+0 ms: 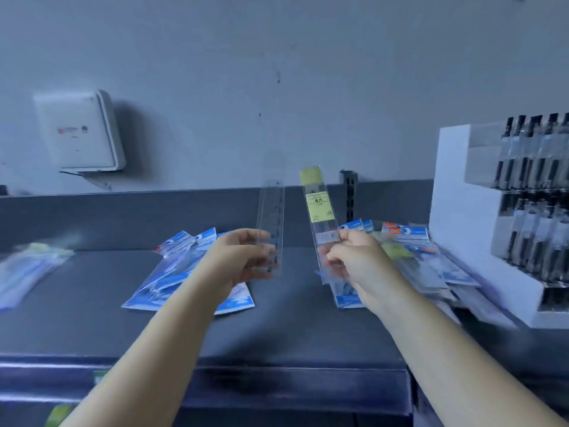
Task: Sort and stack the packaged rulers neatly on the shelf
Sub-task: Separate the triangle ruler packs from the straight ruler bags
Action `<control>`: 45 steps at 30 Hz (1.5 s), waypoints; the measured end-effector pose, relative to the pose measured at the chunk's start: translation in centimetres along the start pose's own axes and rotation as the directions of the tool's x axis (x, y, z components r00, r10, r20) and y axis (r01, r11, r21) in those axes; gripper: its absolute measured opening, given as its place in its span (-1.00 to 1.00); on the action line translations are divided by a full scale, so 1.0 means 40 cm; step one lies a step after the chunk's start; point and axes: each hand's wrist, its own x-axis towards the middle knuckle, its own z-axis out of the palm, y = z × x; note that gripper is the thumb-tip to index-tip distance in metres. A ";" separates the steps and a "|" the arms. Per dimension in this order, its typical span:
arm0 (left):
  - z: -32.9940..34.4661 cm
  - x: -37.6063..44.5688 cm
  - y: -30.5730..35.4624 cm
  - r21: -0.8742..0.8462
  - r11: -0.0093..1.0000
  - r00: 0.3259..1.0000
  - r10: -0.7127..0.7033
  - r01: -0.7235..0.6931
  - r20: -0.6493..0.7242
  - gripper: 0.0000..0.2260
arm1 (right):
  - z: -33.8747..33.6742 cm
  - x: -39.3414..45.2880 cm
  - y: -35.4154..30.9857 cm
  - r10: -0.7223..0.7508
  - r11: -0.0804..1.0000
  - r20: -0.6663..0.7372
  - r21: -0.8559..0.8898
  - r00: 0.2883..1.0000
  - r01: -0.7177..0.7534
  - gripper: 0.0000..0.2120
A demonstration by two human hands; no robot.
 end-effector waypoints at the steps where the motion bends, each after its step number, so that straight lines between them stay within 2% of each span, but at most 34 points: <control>1: -0.054 -0.017 -0.007 0.013 1.000 0.999 0.001 0.000 -0.035 -0.82 | 0.052 -0.008 0.002 0.014 1.000 0.054 0.015 0.998 -0.015 -0.73; 5: -0.271 -0.087 -0.024 0.100 0.995 0.980 0.016 0.004 -0.198 -0.81 | 0.266 -0.023 0.014 0.039 0.997 0.206 0.056 0.978 -0.051 -0.77; 9: -0.486 -0.138 -0.015 0.228 0.974 0.926 0.084 0.002 -0.368 -0.79 | 0.480 -0.034 0.001 0.044 0.995 0.312 0.072 0.949 -0.069 -0.75; 14: -0.757 -0.165 -0.006 0.426 0.902 0.860 0.164 0.067 -0.482 -0.76 | 0.739 -0.039 0.003 0.047 0.995 0.399 0.064 0.916 -0.079 -0.74; 18: -0.941 -0.155 -0.006 0.514 0.846 0.834 0.179 0.141 -0.523 -0.73 | 0.913 -0.037 0.005 0.116 0.983 0.416 0.085 0.902 -0.165 -0.68; 23: -1.121 -0.102 -0.001 0.555 0.795 0.834 0.122 0.242 -0.539 -0.67 | 1.079 -0.015 -0.009 0.169 0.967 0.418 0.106 0.893 -0.233 -0.63; 26: -1.202 -0.062 0.000 0.594 0.757 0.835 0.120 0.273 -0.536 -0.66 | 1.168 0.008 -0.028 0.135 0.971 0.391 0.132 0.910 -0.200 -0.63; 29: -1.260 -0.033 -0.013 0.672 0.668 0.843 0.124 0.319 -0.523 -0.71 | 1.246 0.041 -0.047 0.079 0.984 0.350 0.120 0.933 -0.128 -0.57; 30: -1.264 -0.029 -0.018 0.699 0.637 0.846 0.132 0.326 -0.516 -0.76 | 1.256 0.053 -0.050 0.060 0.993 0.345 0.076 0.936 -0.092 -0.52; 32: -1.285 -0.017 -0.024 0.730 0.603 0.852 0.152 0.322 -0.501 -0.80 | 1.286 0.079 -0.053 0.039 0.992 0.351 -0.123 0.936 0.005 -0.42; 34: -1.297 -0.008 -0.023 0.746 0.591 0.855 0.174 0.306 -0.488 -0.72 | 1.298 0.102 -0.051 0.033 0.902 0.365 -0.412 0.931 0.129 -0.41; 36: -1.296 -0.007 -0.018 0.782 0.547 0.859 0.203 0.299 -0.471 -0.68 | 1.294 0.117 -0.046 0.015 0.744 0.389 -0.620 0.921 0.249 -0.47; 39: -1.266 -0.006 -0.009 0.862 0.419 0.872 0.261 0.285 -0.415 -0.68 | 1.257 0.115 -0.049 -0.050 0.552 0.434 -0.739 0.900 0.387 -0.61; 41: -1.219 -0.003 0.001 0.917 0.306 0.885 0.308 0.256 -0.350 -0.71 | 1.214 0.101 -0.064 -0.123 0.368 0.447 -0.809 0.886 0.459 -0.70; 45: -1.073 0.005 0.019 0.981 0.110 0.894 0.406 0.161 -0.192 -0.76 | 1.103 0.077 -0.080 -0.245 0.009 0.477 -0.870 0.844 0.494 -0.84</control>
